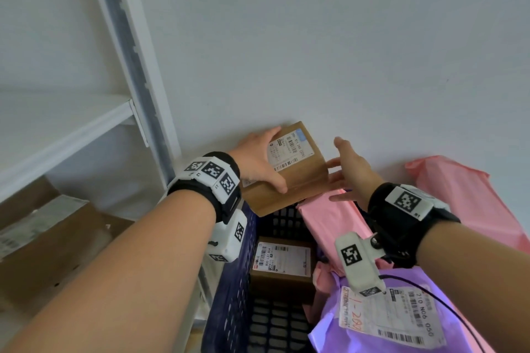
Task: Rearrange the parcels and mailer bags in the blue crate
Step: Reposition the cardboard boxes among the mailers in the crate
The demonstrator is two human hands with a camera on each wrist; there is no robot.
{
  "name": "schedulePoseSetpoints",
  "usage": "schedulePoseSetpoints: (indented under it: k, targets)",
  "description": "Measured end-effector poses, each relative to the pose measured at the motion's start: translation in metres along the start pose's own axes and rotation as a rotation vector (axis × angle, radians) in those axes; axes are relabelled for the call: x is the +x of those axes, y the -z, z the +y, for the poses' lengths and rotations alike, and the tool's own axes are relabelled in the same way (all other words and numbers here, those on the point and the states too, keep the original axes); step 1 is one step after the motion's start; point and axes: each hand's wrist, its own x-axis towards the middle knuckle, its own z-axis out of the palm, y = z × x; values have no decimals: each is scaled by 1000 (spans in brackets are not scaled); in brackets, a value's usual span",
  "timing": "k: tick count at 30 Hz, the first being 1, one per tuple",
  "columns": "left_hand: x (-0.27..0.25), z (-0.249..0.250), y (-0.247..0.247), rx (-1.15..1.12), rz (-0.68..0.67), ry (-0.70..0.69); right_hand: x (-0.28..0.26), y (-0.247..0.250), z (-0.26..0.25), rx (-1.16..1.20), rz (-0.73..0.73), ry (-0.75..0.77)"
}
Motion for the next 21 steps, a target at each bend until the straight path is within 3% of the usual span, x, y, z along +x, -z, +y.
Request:
schedulePoseSetpoints:
  k: [2, 4, 6, 8, 10, 14, 21]
  targets:
    - [-3, -9, -1, -1, -12, 38, 5, 5, 11, -281, 163, 164]
    - [-5, -14, -1, 20, -20, 56, 6, 8, 23, -708, 198, 402]
    - [-7, -16, -1, 27, -25, 62, 3, 6, 37, -1033, 8, 574]
    - [-9, -14, 1, 17, -43, 58, 1, 1, 51, -1318, -160, 608]
    - [-10, -11, 1, 18, -63, 46, 2, -2, 62, -1565, -126, 619]
    - [-9, -1, -3, 62, -113, 26, 6, 8, 61, -1647, 58, 530]
    - [5, 24, -30, 318, -282, -15, 9, 14, 51, -1582, 127, 426]
